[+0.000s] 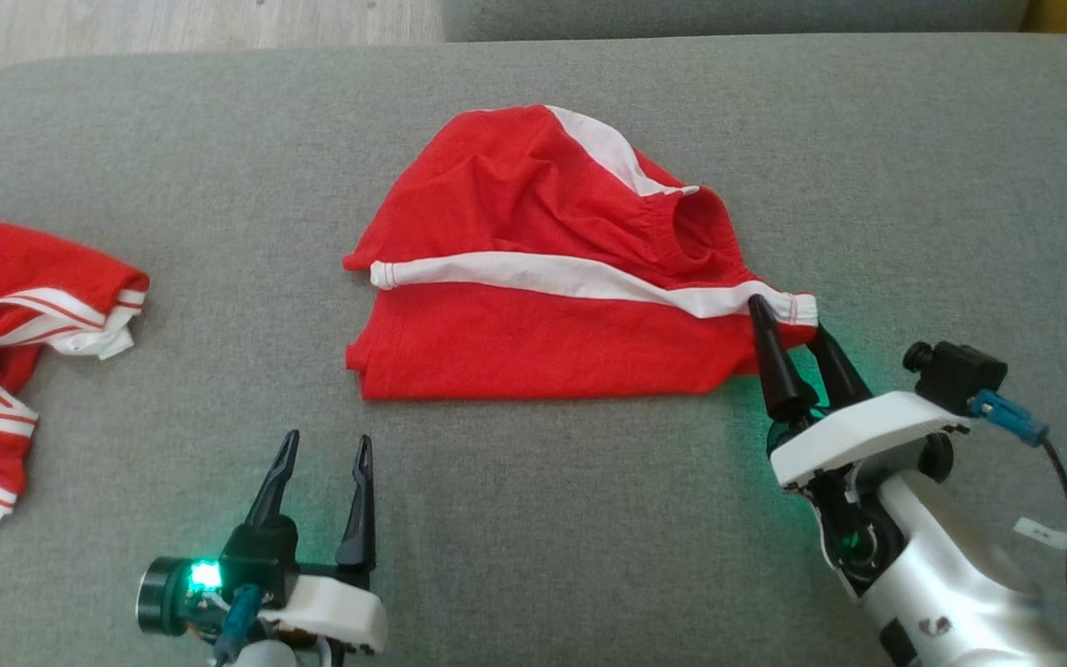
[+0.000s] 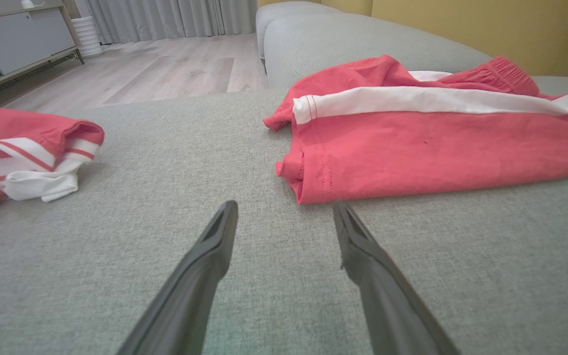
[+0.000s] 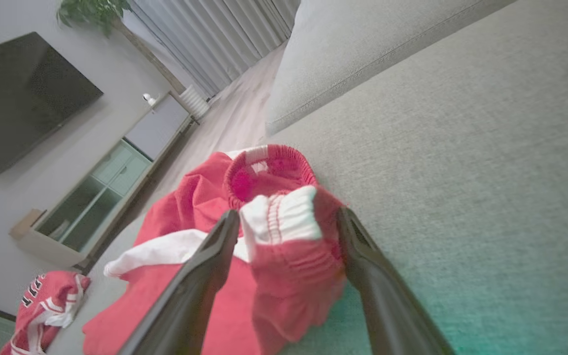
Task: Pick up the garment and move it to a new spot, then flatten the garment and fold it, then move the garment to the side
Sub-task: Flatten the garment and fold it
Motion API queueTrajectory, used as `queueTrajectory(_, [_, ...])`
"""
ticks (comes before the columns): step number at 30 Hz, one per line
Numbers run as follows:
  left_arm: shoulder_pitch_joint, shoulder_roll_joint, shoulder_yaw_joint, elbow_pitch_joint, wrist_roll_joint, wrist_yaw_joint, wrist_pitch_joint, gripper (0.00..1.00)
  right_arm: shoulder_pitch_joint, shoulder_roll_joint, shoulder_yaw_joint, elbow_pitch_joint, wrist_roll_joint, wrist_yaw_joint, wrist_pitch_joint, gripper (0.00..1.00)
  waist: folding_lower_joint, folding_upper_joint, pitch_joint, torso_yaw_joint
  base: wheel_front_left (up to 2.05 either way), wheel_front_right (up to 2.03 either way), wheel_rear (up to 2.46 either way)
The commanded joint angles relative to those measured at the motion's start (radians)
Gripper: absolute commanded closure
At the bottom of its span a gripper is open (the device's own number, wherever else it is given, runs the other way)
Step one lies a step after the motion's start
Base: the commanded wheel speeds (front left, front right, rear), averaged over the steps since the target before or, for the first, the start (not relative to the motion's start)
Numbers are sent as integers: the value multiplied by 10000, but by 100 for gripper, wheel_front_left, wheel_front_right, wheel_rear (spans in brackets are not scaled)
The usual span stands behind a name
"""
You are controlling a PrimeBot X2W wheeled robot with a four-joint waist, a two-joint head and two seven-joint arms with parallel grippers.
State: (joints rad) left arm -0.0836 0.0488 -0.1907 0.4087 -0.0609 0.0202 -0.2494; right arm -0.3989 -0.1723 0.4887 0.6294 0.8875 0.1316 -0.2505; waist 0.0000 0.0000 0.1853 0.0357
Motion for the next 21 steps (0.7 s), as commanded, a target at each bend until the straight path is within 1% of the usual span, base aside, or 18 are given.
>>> queueTrajectory(1, [-267, 16, 328, -236, -36, -15, -124, 0, -101, -179, 381, -496, 442, -9, -24, 0, 0, 0, -11, 7, 0, 0, 0])
queueTrajectory(3, [-258, 15, 342, -235, -42, -11, -124, 0, -40, -399, 668, -742, 890, -9, -16, 0, 0, 0, -20, 8, 0, 0, 0])
queueTrajectory(4, [-244, 15, 359, -235, -45, -6, -124, 0, -5, -617, 921, -881, 1203, -9, -22, 0, 0, 0, -31, 0, 0, 0, 0])
queueTrajectory(8, [-214, 15, 402, -232, -43, -8, -124, 0, -35, -893, 1298, -904, 1567, -9, -44, 0, 0, 0, -48, -26, 0, 0, 0])
queueTrajectory(21, [-137, 15, 449, -218, -30, -36, -124, 0, -189, -1456, 2514, -1081, 1640, -9, -94, 0, 0, 0, -158, -181, 0, 0, 0])
